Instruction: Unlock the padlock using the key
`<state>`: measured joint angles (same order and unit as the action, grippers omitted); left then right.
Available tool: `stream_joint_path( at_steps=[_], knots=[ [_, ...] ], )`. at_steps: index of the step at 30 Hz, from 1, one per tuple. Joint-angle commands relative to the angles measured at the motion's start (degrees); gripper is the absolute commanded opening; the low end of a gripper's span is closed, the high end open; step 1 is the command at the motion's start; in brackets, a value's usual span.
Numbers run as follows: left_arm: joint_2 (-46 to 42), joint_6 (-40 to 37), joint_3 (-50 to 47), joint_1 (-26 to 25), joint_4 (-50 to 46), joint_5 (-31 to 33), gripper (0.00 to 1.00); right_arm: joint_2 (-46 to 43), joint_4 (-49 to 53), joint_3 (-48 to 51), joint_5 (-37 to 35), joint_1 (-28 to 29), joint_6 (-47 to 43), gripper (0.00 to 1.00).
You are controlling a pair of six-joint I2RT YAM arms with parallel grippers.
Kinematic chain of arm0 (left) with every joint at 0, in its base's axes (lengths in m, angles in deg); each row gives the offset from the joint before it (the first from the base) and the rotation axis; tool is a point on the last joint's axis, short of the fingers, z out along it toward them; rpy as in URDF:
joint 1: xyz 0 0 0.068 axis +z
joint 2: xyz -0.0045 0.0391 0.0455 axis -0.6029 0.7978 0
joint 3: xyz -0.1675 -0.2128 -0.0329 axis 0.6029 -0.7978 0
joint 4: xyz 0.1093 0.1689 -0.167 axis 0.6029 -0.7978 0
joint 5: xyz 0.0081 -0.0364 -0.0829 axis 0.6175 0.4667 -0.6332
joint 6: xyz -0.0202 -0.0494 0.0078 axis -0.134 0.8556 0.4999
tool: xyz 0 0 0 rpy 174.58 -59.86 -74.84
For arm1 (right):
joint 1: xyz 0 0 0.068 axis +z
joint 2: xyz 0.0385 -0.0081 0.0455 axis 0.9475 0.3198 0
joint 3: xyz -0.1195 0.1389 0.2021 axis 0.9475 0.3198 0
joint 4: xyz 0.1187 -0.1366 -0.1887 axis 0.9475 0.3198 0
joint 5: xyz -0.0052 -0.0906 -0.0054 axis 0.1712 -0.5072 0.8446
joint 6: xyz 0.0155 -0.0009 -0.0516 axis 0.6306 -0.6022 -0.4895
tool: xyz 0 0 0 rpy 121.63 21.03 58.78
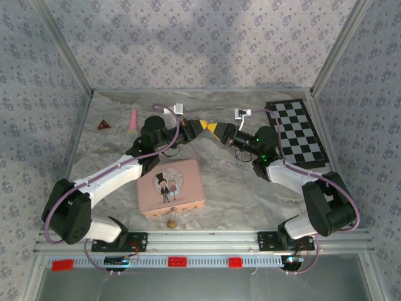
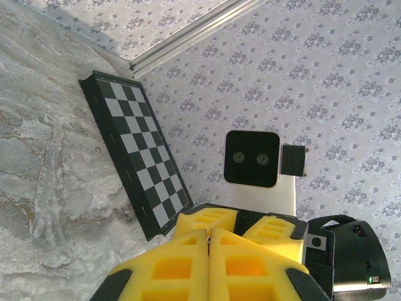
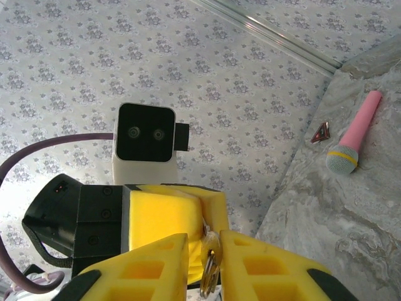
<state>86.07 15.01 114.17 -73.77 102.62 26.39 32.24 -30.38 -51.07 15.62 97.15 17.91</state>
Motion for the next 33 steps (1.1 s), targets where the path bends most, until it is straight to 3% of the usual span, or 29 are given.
stream_joint_path(
  at_steps=[1, 9, 17, 24, 26, 29, 31, 33],
  knots=[
    [-0.23, 0.09, -0.51, 0.39, 1.62, -0.35, 0.00, 0.56, -0.92, -2.02, 1.36, 0.26, -0.48, 0.19],
    [-0.25, -0.25, -0.55, 0.42, 1.48, -0.09, 0.00, 0.42, -2.30, -1.23, 0.64, -0.09, 0.53, 0.12],
    [-0.32, -1.05, -0.64, 0.39, -0.09, 0.34, 0.00, -0.48, 0.23, -1.15, -0.07, -0.56, 0.02, 0.00],
    [-0.75, -2.47, -0.64, 0.54, -4.10, 1.89, 0.34, -3.81, 6.01, 0.62, -3.01, -1.41, -2.56, 0.00],
    [-2.00, -6.59, 2.21, 1.20, -14.01, 3.08, 0.44, -5.69, 11.47, 0.54, -3.98, -2.38, -4.34, 0.00],
    [-4.05, -18.03, 11.67, 1.83, -43.35, 12.64, 0.57, -10.04, 23.79, 0.25, -6.92, -3.26, -9.49, 0.00],
    [-3.77, -22.89, 16.83, 2.39, -59.12, 19.11, 0.60, -12.85, 34.00, -1.24, -9.18, -2.79, -15.31, 0.00],
    [-3.34, -24.89, 19.67, 3.73, -70.00, 20.44, 0.64, -14.99, 43.99, -3.31, -11.61, -2.02, -21.16, 0.00]
  ],
)
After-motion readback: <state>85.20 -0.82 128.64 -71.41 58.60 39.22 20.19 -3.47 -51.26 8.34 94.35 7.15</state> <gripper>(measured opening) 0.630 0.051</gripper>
